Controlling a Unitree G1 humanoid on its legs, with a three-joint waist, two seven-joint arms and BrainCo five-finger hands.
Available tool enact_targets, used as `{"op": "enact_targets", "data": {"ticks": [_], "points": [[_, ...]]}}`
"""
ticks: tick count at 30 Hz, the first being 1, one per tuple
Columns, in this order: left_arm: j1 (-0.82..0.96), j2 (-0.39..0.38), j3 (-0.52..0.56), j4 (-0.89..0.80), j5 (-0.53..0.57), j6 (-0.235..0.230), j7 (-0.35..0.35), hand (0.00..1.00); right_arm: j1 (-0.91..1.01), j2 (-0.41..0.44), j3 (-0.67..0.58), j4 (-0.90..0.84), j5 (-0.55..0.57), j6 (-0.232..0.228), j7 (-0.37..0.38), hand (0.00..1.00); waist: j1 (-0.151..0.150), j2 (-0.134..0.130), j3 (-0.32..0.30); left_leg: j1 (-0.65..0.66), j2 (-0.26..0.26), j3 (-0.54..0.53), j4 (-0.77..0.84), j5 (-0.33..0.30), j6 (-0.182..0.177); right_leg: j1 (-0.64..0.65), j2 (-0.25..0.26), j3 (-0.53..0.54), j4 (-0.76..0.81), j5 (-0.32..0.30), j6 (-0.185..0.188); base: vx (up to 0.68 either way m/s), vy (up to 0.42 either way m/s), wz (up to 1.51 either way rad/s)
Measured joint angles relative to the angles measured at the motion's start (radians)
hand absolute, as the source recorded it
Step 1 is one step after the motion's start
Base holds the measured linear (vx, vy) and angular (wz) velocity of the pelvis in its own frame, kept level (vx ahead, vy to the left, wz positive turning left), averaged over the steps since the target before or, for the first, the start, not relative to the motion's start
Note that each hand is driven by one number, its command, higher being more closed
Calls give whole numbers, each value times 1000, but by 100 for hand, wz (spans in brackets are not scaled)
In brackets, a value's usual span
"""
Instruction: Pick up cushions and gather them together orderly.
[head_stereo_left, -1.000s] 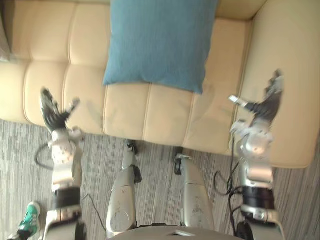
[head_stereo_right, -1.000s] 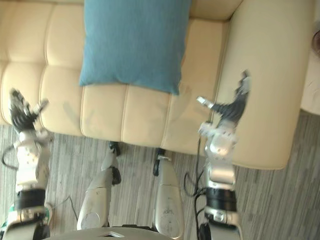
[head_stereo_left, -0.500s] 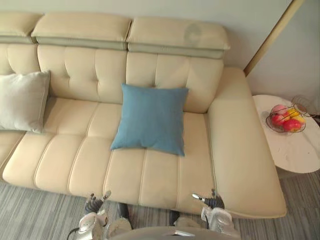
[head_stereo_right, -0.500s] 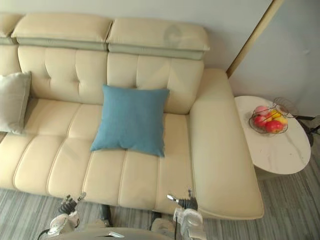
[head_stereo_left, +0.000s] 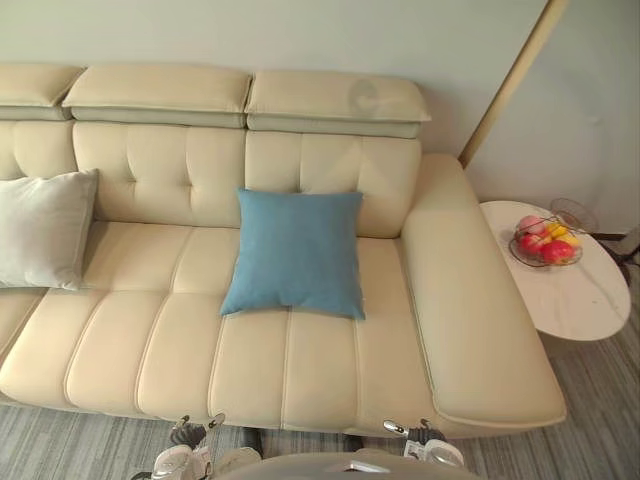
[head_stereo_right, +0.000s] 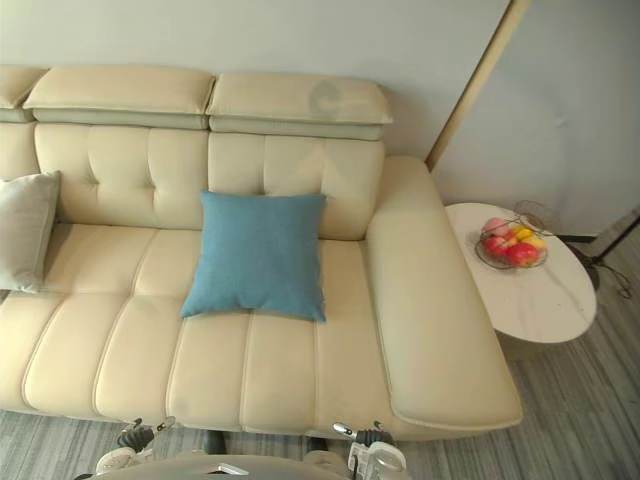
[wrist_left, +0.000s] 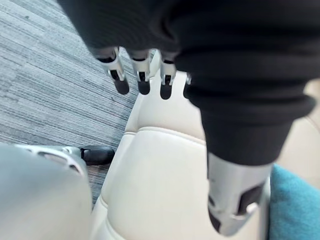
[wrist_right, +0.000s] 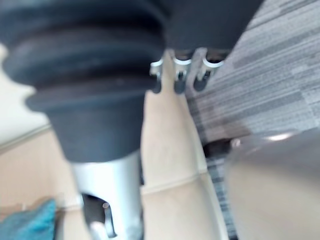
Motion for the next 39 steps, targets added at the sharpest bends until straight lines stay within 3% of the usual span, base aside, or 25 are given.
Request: {"op": "enact_targets", "data": {"ticks": [1, 3, 5, 7, 8, 9, 11, 12, 14, 15, 16, 17, 18, 20, 21, 22, 24, 28, 29, 33, 36, 39], "points": [[-4, -3, -4, -2, 0, -1, 1, 0, -8, -2, 6, 1, 0, 1, 0, 0, -1, 21, 12, -24, 24, 13, 10, 9, 23, -36, -4, -35, 113, -62, -9, -128, 16, -4], [-4, 13, -14, -12, 0, -1, 1, 0, -6, -3, 9, 30, 0, 0, 0, 0, -14, 20, 13, -45, 39, -25, 34, 17, 28, -82, -27, -110, 507, -183, 61, -82, -16, 42], [4, 17, -14, -14, -1, -1, 3, 0, -2, -12, 25, 46, -39, 1, -1, 0, 8, 6, 4, -58, 42, -46, 36, 31, 20, -23, -46, -120, 650, -230, 103, -65, -59, 32], [11, 25, -10, -36, -2, -1, 20, 0, -32, -9, 45, 74, -60, 1, -1, 0, 29, -14, -10, -110, 41, -45, 62, 58, 6, 14, -58, -115, 617, -219, 119, -109, -116, -5], [6, 27, -9, -40, -5, -1, 38, 0, -66, -10, 65, 75, -76, 2, -3, 0, 47, -28, -10, -174, 38, -37, 90, 82, 0, 32, -51, -101, 506, -221, 135, -184, -180, -17], [-3, 22, -11, -40, -12, -1, 49, 0, -99, -18, 79, 71, -77, 1, -7, 0, 51, -29, -2, -212, 48, -31, 97, 113, 3, 46, -31, -111, 417, -263, 142, -247, -226, -23], [-11, -4, -27, -39, -44, -1, 69, 0, -129, -24, 84, 65, -77, -4, -17, 0, 61, 8, 23, -240, 69, -32, 89, 141, -16, 79, 0, -134, 305, -296, 141, -290, -194, -12], [-23, -18, -37, -39, -64, -2, 76, 0, -139, -26, 84, 59, -76, -9, -31, 0, 65, 41, 45, -257, 85, -49, 81, 176, -31, 112, 26, -148, 228, -323, 147, -348, -203, 15], [-22, -51, -54, -40, -71, -3, 82, 0, -107, -37, 83, 56, -75, -8, -42, 0, 56, 103, 63, -256, 118, -82, 44, 221, -28, 116, 72, -195, 239, -332, 133, -360, -153, 44], [-20, -57, -54, -40, -71, -3, 83, 0, -98, -37, 83, 55, -75, -7, -43, 0, 54, 112, 62, -252, 124, -79, 39, 208, -23, 114, 78, -204, 257, -337, 125, -375, -92, 62], [-23, -63, -52, -49, -71, -3, 88, 0, -60, -28, 79, 54, -73, 2, -44, 0, 43, 104, 69, -238, 121, -40, 30, 86, -53, 108, 62, -242, 287, -344, 106, -251, -53, 47], [-20, -58, -51, -66, -71, -4, 87, 0, -53, -21, 76, 52, -71, 3, -45, 0, 39, 81, 70, -238, 115, -9, 33, 55, -56, 100, 38, -248, 285, -346, 100, -233, -54, 35], [-20, -46, -49, -77, -70, -6, 87, 0, -40, -11, 60, 40, -65, 3, -46, 0, 41, 63, 72, -247, 103, 25, 116, 54, -40, 70, 5, -250, 295, -337, 96, -135, -14, 9], [-21, -51, -47, -77, -70, -5, 86, 0, -22, -18, 32, 23, -55, 3, -49, 0, 33, 59, 72, -240, 82, 24, 305, 18, -22, 48, -25, -246, 296, -319, 104, -161, 34, -1], [-21, -61, -46, -75, -69, -4, 84, 0, -15, -19, 28, 9, -45, 5, -51, 0, 25, 59, 72, -206, 74, 22, 398, -104, -27, 32, -36, -237, 295, -303, 112, -180, 119, -4], [-21, -65, -42, -69, -68, -4, 76, 0, 2, -12, 14, -6, -37, 4, -49, 0, 22, 60, 72, -185, 75, 10, 444, -180, -34, 24, -38, -235, 293, -292, 117, -166, 143, -6], [-29, -75, -34, -56, -66, -3, 64, 0, 1, -3, -10, -6, -37, 5, -49, 0, 22, 59, 72, -142, 68, -18, 426, -246, -39, 17, -35, -217, 289, -277, 134, -115, 172, -23], [-20, -40, -55, -47, -18, -2, 57, 0, 0, 51, -36, 34, -36, 6, -42, 0, 8, -10, 29, -56, -4, 38, 217, -149, -3, 39, -47, -140, 135, -176, 142, -66, 138, -34], [-23, -39, -70, -45, -16, -2, 57, 0, 0, 51, -44, 34, -36, 6, -43, 0, 4, -12, 27, -49, -12, 39, 196, -135, 4, 43, -49, -135, 117, -161, 144, -80, 125, -7], [-21, -28, -107, -30, 1, -1, 50, 0, -6, 45, -50, 38, -35, 4, -42, 0, -10, -7, 27, -2, -40, 51, 87, -63, 16, 60, -52, -121, 63, -123, 141, -94, 55, -5], [-19, -32, -120, -19, 4, -1, 43, 0, -8, 26, -50, 38, -35, 5, -43, 0, -13, 22, 25, 44, -42, 68, 3, -17, 13, 63, -42, -95, 41, -102, 145, -109, 0, -21], [-11, -32, -122, -17, 20, -1, 42, 0, -7, 19, -49, 38, -30, 4, -43, 0, -14, 35, 19, 70, -37, 103, -40, -5, 10, 40, -24, -33, 33, -80, 144, -89, 2, -56]]}}
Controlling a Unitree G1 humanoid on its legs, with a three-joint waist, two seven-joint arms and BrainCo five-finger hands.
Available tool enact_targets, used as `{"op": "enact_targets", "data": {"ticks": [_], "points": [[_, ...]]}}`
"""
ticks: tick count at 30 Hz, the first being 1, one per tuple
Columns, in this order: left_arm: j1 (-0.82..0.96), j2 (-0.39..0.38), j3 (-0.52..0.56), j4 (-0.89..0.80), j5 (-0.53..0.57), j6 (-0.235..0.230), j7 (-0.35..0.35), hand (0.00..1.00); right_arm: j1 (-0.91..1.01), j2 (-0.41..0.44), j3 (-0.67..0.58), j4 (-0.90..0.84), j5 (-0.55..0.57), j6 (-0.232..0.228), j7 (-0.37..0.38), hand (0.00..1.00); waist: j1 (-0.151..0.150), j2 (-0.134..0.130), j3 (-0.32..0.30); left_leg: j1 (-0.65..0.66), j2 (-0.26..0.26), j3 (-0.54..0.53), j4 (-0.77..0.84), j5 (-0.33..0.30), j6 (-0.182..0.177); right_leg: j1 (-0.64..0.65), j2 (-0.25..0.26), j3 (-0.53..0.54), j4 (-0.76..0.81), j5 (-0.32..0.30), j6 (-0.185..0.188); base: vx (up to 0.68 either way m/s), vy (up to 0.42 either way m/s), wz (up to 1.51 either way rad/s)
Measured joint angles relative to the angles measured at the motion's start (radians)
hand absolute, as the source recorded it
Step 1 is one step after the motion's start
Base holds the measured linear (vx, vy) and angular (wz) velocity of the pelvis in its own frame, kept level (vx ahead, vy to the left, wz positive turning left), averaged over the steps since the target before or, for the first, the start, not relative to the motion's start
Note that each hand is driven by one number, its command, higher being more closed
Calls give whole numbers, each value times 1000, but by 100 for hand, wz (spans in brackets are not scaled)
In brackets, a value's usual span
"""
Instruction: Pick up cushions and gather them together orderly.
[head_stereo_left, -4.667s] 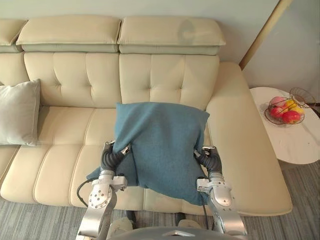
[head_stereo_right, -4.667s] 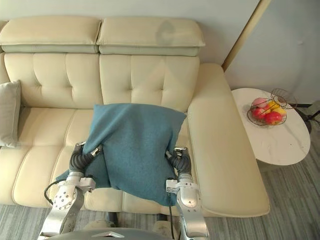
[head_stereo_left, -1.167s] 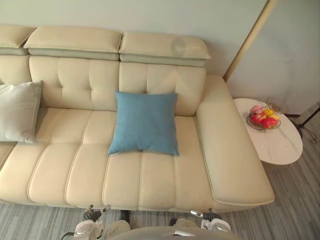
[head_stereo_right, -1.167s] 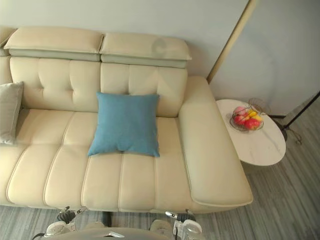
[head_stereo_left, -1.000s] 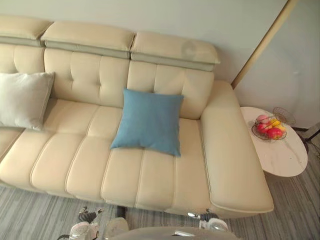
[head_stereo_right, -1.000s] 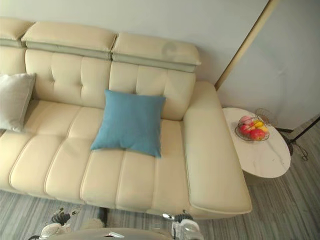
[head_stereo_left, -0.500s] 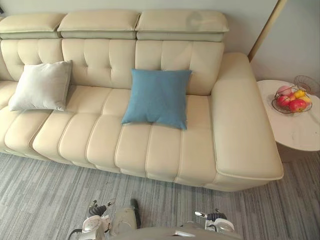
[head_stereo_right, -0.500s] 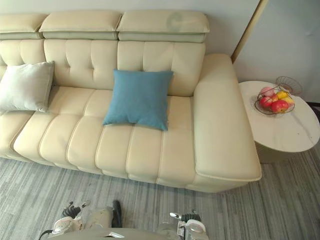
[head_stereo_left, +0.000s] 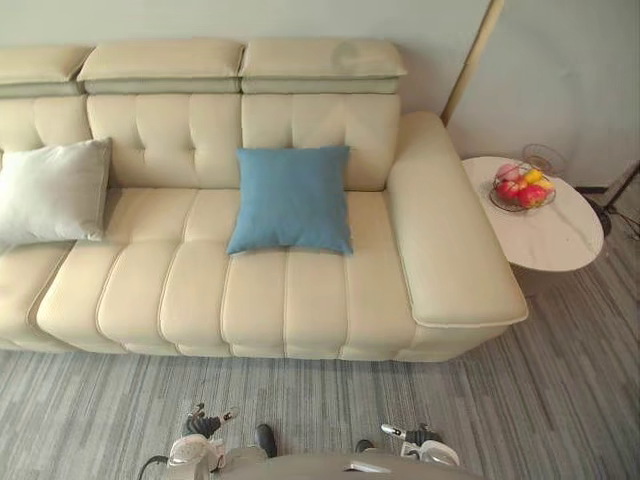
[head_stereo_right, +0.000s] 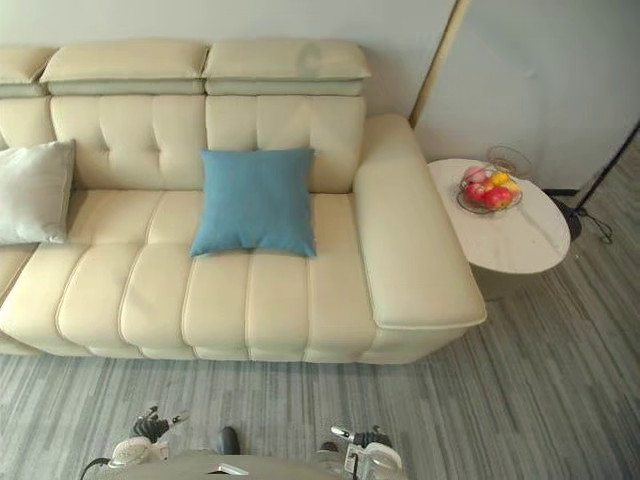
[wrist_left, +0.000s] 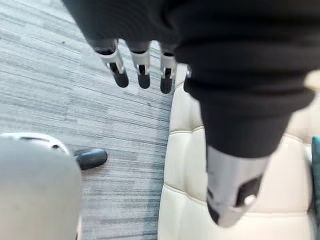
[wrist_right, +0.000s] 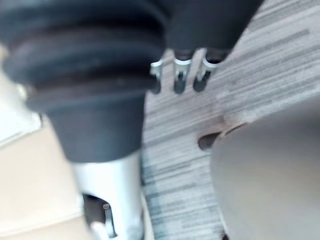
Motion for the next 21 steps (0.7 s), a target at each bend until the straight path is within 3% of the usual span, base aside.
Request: {"op": "enact_targets", "data": {"ticks": [4, 6, 8, 9, 10, 11, 12, 13, 15, 16, 17, 19, 20, 21], "points": [[-15, 2, 18, 8, 1, 0, -6, 0, -3, 4, 1, -11, 9, -3, 0, 0, -3, -9, 7, 4, 14, 114, 11, -27, -20, -61, 22, 129, -12, 43, -7, -82, 21, -96], [-20, 12, 35, 8, 1, 0, -5, 0, -6, 6, 13, -14, 14, -5, 0, 0, -1, -28, 21, 0, 17, 168, 45, -79, -27, -109, 42, 227, -15, 73, -21, -83, 7, -186], [-35, 22, 34, 20, 11, 2, -5, 0, -16, 5, 34, -36, 14, -5, -1, 0, -15, -29, 42, -5, 44, 261, 84, -123, -30, -147, 48, 213, -34, 91, -81, -60, -23, -181], [-39, 26, 33, 21, 13, 4, -4, 0, -16, 3, 46, -43, 14, -5, -1, 0, -17, -29, 44, -12, 69, 317, 103, -131, -32, -170, 42, 137, -26, 94, -116, 3, -74, -171], [-54, 33, 33, 19, 13, 4, -3, 0, -24, 2, 48, -44, 18, -5, -3, 0, -23, -28, 44, -22, 113, 408, 141, -134, -32, -222, 21, -81, 38, 86, -144, 3, -74, -168], [-59, 36, 33, 17, 13, 4, -3, 0, -26, 1, 48, -43, 24, -5, -3, 0, -23, -26, 45, -23, 131, 435, 161, -134, -32, -236, 11, -179, 68, 75, -158, 69, -85, -160], [-58, 41, 33, 17, 11, 5, -2, 0, -26, 1, 53, -40, 32, -5, -6, 0, -16, -26, 45, -24, 151, 476, 191, -135, -33, -244, -15, -359, 120, 56, -188, 102, -100, -123], [-65, 42, 33, 15, 9, 5, -2, 0, -26, -2, 52, -32, 33, -5, -8, 0, -11, -29, 45, -16, 155, 502, 211, -138, -37, -230, -36, -491, 147, 45, -188, 139, -139, -126], [-84, 18, 30, 5, 5, 4, 3, 0, -42, -35, 51, -26, 40, -7, -8, 0, -31, 15, 71, 20, 180, 505, 243, -154, -61, -214, -8, -481, 164, 37, -142, 163, -178, -95], [-84, 11, 29, 3, 1, 3, 3, 0, -46, -39, 52, -25, 40, -7, -8, 0, -28, 26, 78, 28, 193, 507, 263, -162, -73, -217, 0, -464, 176, 26, -143, 192, -209, -106], [-81, 0, 15, 2, -2, 1, 3, 0, -51, -55, 52, -24, 42, -7, -9, 0, -23, 47, 89, 38, 244, 510, 365, -190, -87, -225, 17, -413, 223, -14, -148, 125, -143, -89], [-66, -1, 9, 5, -2, 2, 3, 0, -50, -55, 50, -16, 43, -5, -12, 0, -21, 49, 88, 29, 309, 500, 516, -196, -75, -226, 34, -363, 260, -51, -155, 110, -146, -94], [-57, -3, 11, 12, -2, 2, 3, 0, -50, -57, 52, -10, 48, -6, -21, 0, -24, 52, 90, 22, 360, 477, 629, -186, -41, -214, 62, -326, 273, -73, -159, 144, -190, -127], [-40, -13, 18, 16, -10, 3, 1, 0, -41, -56, 52, -9, 55, -6, -32, 0, -18, 57, 92, -5, 421, 418, 784, -141, 42, -186, 93, -272, 277, -91, -170, 158, -161, -129]]}}
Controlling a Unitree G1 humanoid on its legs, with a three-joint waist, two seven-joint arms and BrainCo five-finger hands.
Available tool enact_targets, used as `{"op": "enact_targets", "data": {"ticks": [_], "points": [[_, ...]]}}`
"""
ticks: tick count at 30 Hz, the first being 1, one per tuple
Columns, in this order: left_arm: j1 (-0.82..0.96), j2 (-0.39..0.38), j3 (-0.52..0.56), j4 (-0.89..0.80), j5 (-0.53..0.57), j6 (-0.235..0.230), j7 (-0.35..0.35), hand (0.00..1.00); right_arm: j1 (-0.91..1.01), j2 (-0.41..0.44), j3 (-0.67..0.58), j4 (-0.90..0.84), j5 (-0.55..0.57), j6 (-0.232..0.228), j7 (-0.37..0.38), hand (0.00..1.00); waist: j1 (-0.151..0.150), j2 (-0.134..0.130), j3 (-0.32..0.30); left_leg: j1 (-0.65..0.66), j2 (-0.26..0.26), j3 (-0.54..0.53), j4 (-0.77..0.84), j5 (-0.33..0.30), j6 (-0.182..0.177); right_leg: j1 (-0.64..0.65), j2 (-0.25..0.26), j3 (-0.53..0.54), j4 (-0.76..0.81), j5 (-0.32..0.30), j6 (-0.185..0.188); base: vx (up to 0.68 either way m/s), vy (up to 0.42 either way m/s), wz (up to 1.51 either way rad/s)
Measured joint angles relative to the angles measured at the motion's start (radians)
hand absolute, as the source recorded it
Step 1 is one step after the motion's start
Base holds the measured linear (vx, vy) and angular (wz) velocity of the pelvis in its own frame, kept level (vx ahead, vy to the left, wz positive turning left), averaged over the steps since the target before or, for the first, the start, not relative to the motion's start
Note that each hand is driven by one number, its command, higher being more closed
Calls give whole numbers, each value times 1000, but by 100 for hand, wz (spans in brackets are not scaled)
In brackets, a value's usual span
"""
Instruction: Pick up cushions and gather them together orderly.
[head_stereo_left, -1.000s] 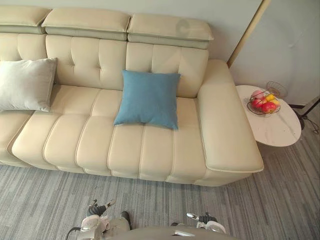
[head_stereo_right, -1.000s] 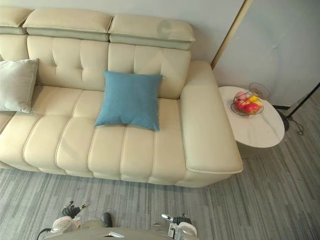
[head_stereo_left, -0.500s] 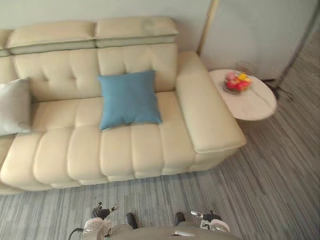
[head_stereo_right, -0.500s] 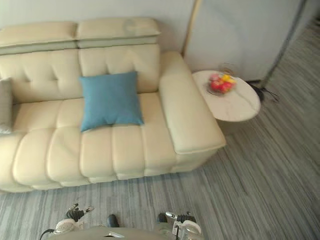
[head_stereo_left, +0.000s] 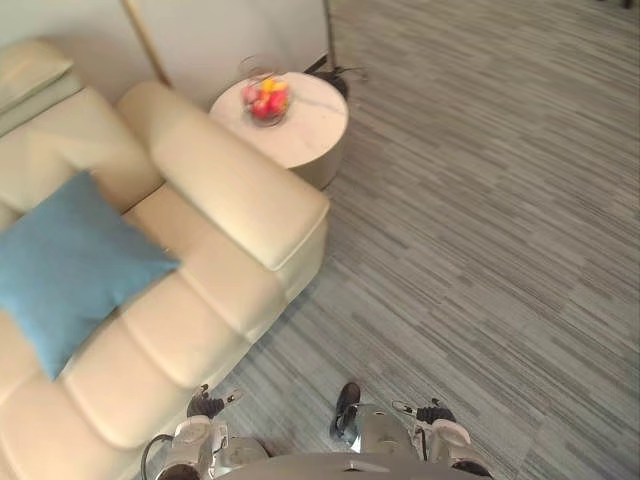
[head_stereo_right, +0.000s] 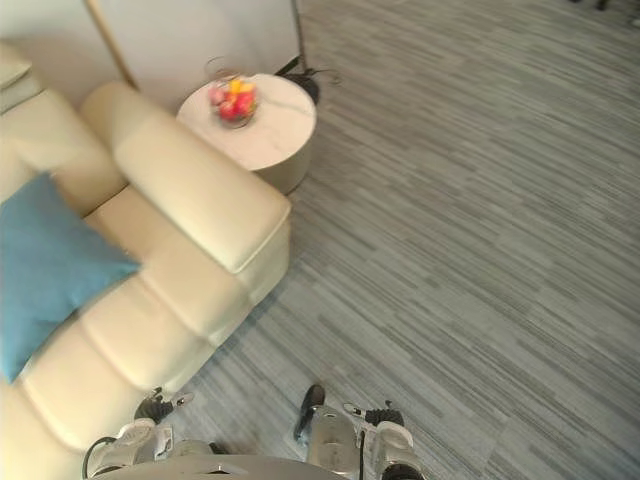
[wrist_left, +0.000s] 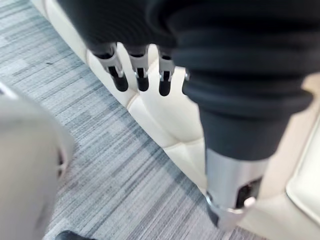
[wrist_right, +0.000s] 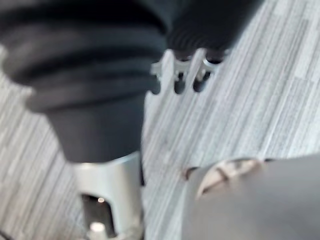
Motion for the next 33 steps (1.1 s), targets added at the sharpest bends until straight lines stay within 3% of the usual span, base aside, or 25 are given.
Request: {"op": "enact_targets", "data": {"ticks": [1, 2, 3, 4, 5, 8, 10, 11, 12, 13, 15, 16, 17, 18, 19, 21, 23, 24, 27, 29, 31, 33], "points": [[0, -4, 9, -2, -7, -2, 2, 0, 5, -3, 0, -1, 2, 0, -3, 0, 6, -1, 4, -21, 16, -59, 80, -23, 7, 13, 16, 33, 0, -11, -12, 179, -75, -143], [-2, -9, 15, -1, -8, -3, 1, 0, 7, -4, 0, -1, 16, 1, -8, 0, 7, 1, 7, -65, -9, -156, 151, -91, -18, 26, 35, 82, 3, -23, -26, 179, 11, -155], [-3, -19, 17, -14, -11, -4, 2, 0, 10, -6, -3, 1, 25, 1, -10, 0, 9, 6, 9, -122, -91, -290, 175, -160, -51, 45, 50, 151, -3, -26, -30, 199, 41, -150], [-2, -23, 17, -21, -11, -4, 2, 0, 12, -6, -5, 0, 25, 1, -10, 0, 14, 6, 9, -136, -124, -326, 168, -174, -50, 50, 56, 182, -3, -26, -29, 161, 55, -175], [3, -35, 18, -35, -11, -5, 2, 0, 17, -6, -8, 0, 25, 1, -10, 0, 25, 7, 9, -169, -194, -399, 130, -200, -48, 65, 69, 255, -5, -27, -27, 156, 98, -149], [10, -58, 37, -73, -10, -6, 2, 0, 29, -6, -9, -14, 24, 1, -11, 0, 48, 10, 8, -227, -279, -526, -32, -216, -57, 79, 99, 408, 3, -37, -10, 144, 160, -183], [15, -78, 65, -83, -10, -7, 2, 0, 49, 2, -6, -47, 24, 2, -11, 0, 55, 18, 3, -241, -341, -716, -229, -200, -83, 67, 135, 551, 22, -55, 20, 166, 271, -214], [17, -85, 66, -83, -10, -7, 3, 0, 51, 2, -6, -49, 24, 1, -11, 0, 58, 21, 0, -236, -346, -746, -267, -196, -81, 58, 143, 577, 35, -61, 28, 216, 408, -220], [23, -94, 75, -83, -11, -8, 3, 0, 57, 3, -4, -67, 25, 2, -12, 0, 68, 28, -9, -218, -340, -753, -298, -142, -93, 27, 160, 625, 86, -85, 51, 185, 365, -213], [23, -82, 79, -88, -10, -7, 3, 0, 60, 17, 1, -89, 26, 0, -13, 0, 68, 19, -14, -203, -342, -668, -291, -148, -80, 2, 142, 649, 129, -113, 65, 211, 404, -199], [25, -68, 80, -92, -10, -6, 4, 0, 73, 34, 18, -111, 29, 1, -13, 0, 68, -19, -33, -176, -339, -557, -285, -169, -62, -43, 83, 597, 177, -113, 80, 181, 260, -170], [23, -54, 78, -96, -11, -4, 5, 0, 76, 54, 32, -119, 36, 0, -12, 0, 74, -35, -35, -170, -328, -487, -266, -190, -54, -79, 47, 513, 205, -104, 104, 181, 209, -161], [23, -50, 73, -96, -11, -3, 5, 0, 72, 63, 33, -119, 36, -1, -13, 0, 74, -41, -36, -169, -323, -461, -260, -193, -50, -91, 37, 472, 213, -99, 111, 177, 200, -143], [21, -40, 46, -95, -13, -3, 7, 0, 55, 68, 32, -116, 37, -3, -12, 0, 69, -43, -36, -162, -310, -408, -258, -197, -43, -113, -4, 327, 208, -85, 118, 75, 78, -95], [19, -35, 26, -93, -16, -3, 9, 0, 49, 64, 33, -111, 37, -3, -12, 0, 65, -38, -34, -154, -300, -383, -265, -199, -41, -112, -32, 225, 193, -82, 106, 89, 68, -102], [2, -30, 3, -67, -37, -3, 14, 0, 11, 51, 35, -79, 38, -6, -13, 0, 72, -20, -23, -110, -269, -296, -313, -197, -44, -82, -129, -103, 135, -97, 76, 106, 25, -111], [3, -11, -10, -49, -52, -2, 18, 0, -22, 50, 40, -52, 37, -10, -14, 0, 74, -14, -18, -85, -251, -247, -328, -193, -51, -72, -188, -259, 100, -64, 62, 123, -53, -117], [-3, 7, -26, -35, -54, -2, 22, 0, -32, 44, 39, -36, 37, -15, -16, 0, 72, -27, -20, -68, -254, -244, -341, -190, -60, -61, -206, -308, 93, 11, 59, 143, -109, -90], [-16, -5, -49, -29, -51, -3, 25, 0, -27, 8, 37, -29, 37, -19, -32, 0, 61, 20, 7, -44, -223, -252, -321, -180, -78, -42, -151, -264, 71, -5, 44, 160, -197, -52], [-13, -5, -62, -29, -50, -3, 26, 0, -15, -3, 37, -19, 43, -21, -42, 0, 62, 33, 15, -85, -167, -282, -165, -178, -75, -13, -110, -245, 46, -23, 42, 84, -151, -36], [-14, -1, -65, -40, -50, -5, 23, 0, -4, -16, 39, -8, 65, -22, -47, 0, 66, 47, 29, -187, -76, -388, 121, -149, -22, 58, -52, -239, 18, -49, 26, 107, -147, -39], [-15, 0, -67, -45, -50, -7, 23, 0, 7, -21, 39, -1, 69, -22, -57, 0, 67, 48, 32, -235, -66, -434, 238, -156, -9, 94, -35, -221, 17, -70, 19, 132, -58, -39]]}}
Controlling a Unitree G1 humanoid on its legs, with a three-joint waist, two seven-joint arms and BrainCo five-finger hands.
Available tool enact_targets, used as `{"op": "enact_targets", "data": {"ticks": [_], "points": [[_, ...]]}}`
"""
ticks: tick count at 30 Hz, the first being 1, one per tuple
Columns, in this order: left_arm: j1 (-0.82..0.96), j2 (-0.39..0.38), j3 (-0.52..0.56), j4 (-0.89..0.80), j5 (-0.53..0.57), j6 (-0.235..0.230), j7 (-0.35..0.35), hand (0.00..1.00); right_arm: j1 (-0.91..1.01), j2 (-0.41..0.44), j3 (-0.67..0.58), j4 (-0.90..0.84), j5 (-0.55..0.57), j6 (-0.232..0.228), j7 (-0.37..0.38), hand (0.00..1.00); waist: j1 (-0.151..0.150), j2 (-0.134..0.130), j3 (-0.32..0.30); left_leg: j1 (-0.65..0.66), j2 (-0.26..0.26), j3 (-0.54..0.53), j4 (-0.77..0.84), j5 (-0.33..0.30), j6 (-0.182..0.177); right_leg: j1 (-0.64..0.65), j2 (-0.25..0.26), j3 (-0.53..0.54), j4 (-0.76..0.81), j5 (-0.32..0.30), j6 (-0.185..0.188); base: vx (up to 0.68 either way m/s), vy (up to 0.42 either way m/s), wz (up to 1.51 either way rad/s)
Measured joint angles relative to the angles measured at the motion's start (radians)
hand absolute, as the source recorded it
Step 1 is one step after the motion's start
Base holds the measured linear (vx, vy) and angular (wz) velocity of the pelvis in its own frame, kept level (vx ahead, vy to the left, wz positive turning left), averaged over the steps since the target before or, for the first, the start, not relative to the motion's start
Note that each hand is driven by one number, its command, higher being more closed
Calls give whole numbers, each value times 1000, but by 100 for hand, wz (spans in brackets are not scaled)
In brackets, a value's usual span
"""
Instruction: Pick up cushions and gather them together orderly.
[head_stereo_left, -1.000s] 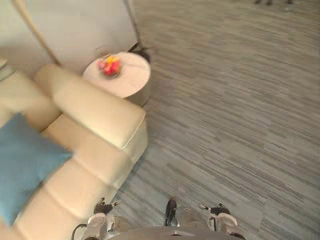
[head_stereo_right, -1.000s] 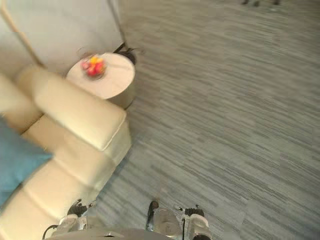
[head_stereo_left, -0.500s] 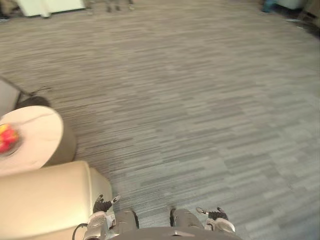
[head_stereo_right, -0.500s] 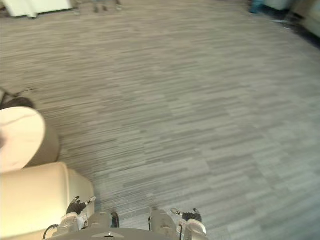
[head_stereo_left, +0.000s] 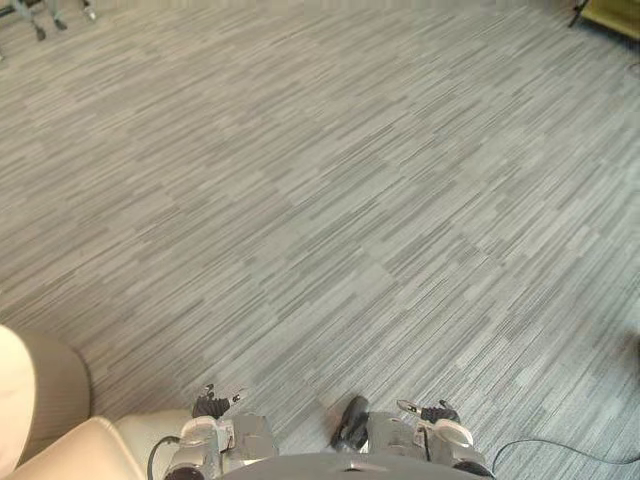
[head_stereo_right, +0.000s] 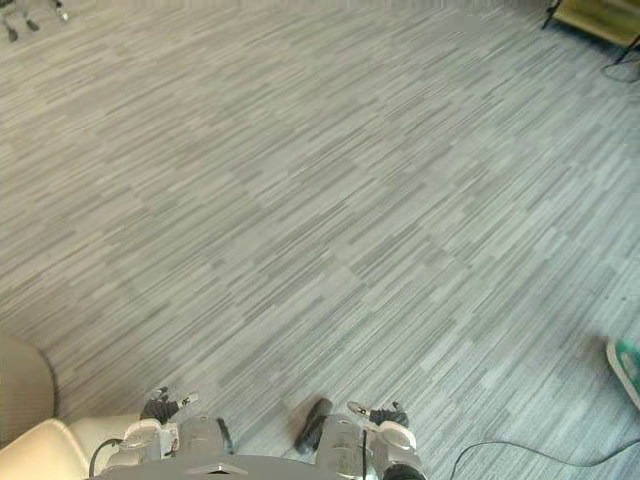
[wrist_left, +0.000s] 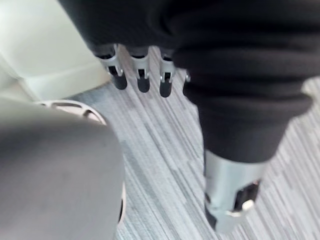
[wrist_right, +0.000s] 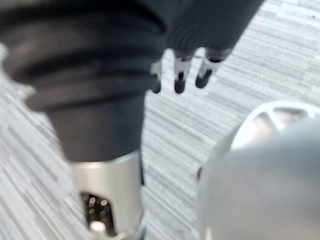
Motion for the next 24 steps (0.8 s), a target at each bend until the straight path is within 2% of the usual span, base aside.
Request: {"op": "enact_targets", "data": {"ticks": [3, 4, 5, 7, 8, 9, 10, 11, 12, 13, 14, 15, 16, 17, 18, 20, 21, 22, 23, 24], "points": [[1, 1, 0, -21, 0, 0, -1, 0, 7, 5, 0, -4, 29, 1, -19, 0, 9, 1, 2, -87, -77, -69, 39, -17, -9, 35, 16, 69, -17, -22, 10, 163, 23, -54], [0, 0, -7, -34, 0, 0, -1, 0, 7, 6, -2, 1, 35, 2, -20, 0, 21, 1, 2, -121, -121, -94, 0, -23, -18, 38, 16, 98, -31, -21, 9, 151, 81, -69], [-2, 1, -11, -37, 1, 0, -1, 0, 9, 7, -2, 1, 39, 2, -20, 0, 31, 1, 2, -144, -156, -98, -76, -22, -19, 40, 16, 125, -44, -21, 10, 197, 113, -74], [-2, 2, -15, -40, 2, 2, -1, 0, 6, 8, -6, -2, 40, 2, -21, 0, 35, 3, 3, -150, -194, -102, -237, -18, -26, 54, 14, 151, -59, -17, 18, 243, 166, -63], [1, 3, -16, -37, 6, 2, -1, 0, 6, 8, -12, -3, 40, 2, -22, 0, 36, 6, 1, -147, -219, -118, -384, 2, -40, 65, 13, 170, -60, -19, 45, 386, 263, -65], [-1, 6, -13, -35, 16, 2, -2, 0, 11, 10, -20, -2, 39, 2, -23, 0, 45, 9, 0, -126, -241, -128, -452, 69, -16, 80, 6, 195, -55, -30, 71, 348, 209, -47], [-4, 17, -17, -31, 25, 3, -2, 0, 15, 26, -19, -3, 39, 3, -24, 0, 48, -16, 0, -90, -274, -101, -515, 71, -27, 85, -8, 235, -75, -29, 90, 368, 110, -22], [-3, 23, -17, -33, 42, -1, -3, 0, 22, 42, -22, -4, 38, 2, -25, 0, 48, -53, -13, -59, -286, -69, -538, 97, -18, 102, 3, 275, -140, -6, 85, 311, 59, -4], [-6, 26, -7, -38, 40, -5, -8, 0, 21, 47, -26, -2, 38, 2, -24, 0, 58, -56, -5, -106, -276, -57, -420, 93, -23, 143, 12, 306, -209, 50, 64, 235, 37, 1], [-10, 27, 1, -41, 40, -9, -10, 0, 16, 47, -37, 0, 38, 2, -25, 0, 62, -52, 0, -159, -267, -57, -326, 82, -29, 162, 13, 316, -231, 62, 80, 158, 92, -6], [-13, 35, 8, -36, 43, -12, -12, 0, 8, 51, -43, 2, 38, 3, -25, 0, 64, -56, -1, -187, -285, -74, -318, 51, -45, 170, 6, 327, -240, 58, 94, 198, 139, -15], [-1, 23, 20, -28, 54, -6, -12, 0, 15, 46, -50, -2, 38, 3, -25, 0, 71, -42, -21, -165, -306, -126, -481, 62, -20, 173, -1, 340, -242, 39, 111, 324, 233, -43], [17, 13, 40, -24, 59, 1, -17, 0, 11, 49, -51, -6, 37, 1, -24, 0, 79, -49, -26, -147, -322, -102, -483, 89, 40, 177, -18, 375, -222, 3, 131, 336, 210, -54], [32, 16, 44, -23, 59, 5, -17, 0, 12, 58, -49, -16, 37, 1, -20, 0, 82, -60, -35, -123, -335, -71, -495, 55, 34, 159, -44, 396, -160, -15, 121, 408, 232, -72], [46, 19, 42, -21, 60, 6, -17, 0, 28, 88, -51, -44, 36, 1, -18, 0, 91, -71, -44, -69, -356, -32, -526, 24, 41, 77, -87, 452, 47, -45, 136, 347, 171, -54], [52, 28, 34, -16, 60, 8, -18, 0, 31, 92, -48, -63, 36, -1, -16, 0, 83, -84, -52, -31, -379, -22, -552, 14, 46, 14, -112, 483, 221, -47, 174, 281, 131, -22], [53, 39, 20, -14, 61, 13, -18, 0, 42, 95, -47, -82, 36, 0, -16, 0, 72, -97, -58, 10, -397, -16, -569, 4, 51, -41, -126, 505, 391, -20, 218, 327, 69, 5], [55, 47, 3, -16, 62, 15, -18, 0, 53, 96, -47, -87, 36, -1, -16, 0, 69, -106, -64, 55, -405, -12, -578, -8, 65, -82, -129, 504, 551, 19, 230, 499, 53, -5], [53, 48, 2, -22, 62, 17, -17, 0, 53, 95, -49, -88, 35, -1, -15, 0, 61, -108, -65, 114, -403, -12, -585, -35, 66, -129, -132, 457, 702, 36, 207, 574, 25, -9], [53, 49, 2, -23, 61, 22, -17, 0, 54, 93, -51, -89, 34, -1, -11, 0, 47, -107, -65, 156, -402, -15, -606, -42, 66, -155, -146, 401, 758, 20, 175, 478, -5, -6]]}}
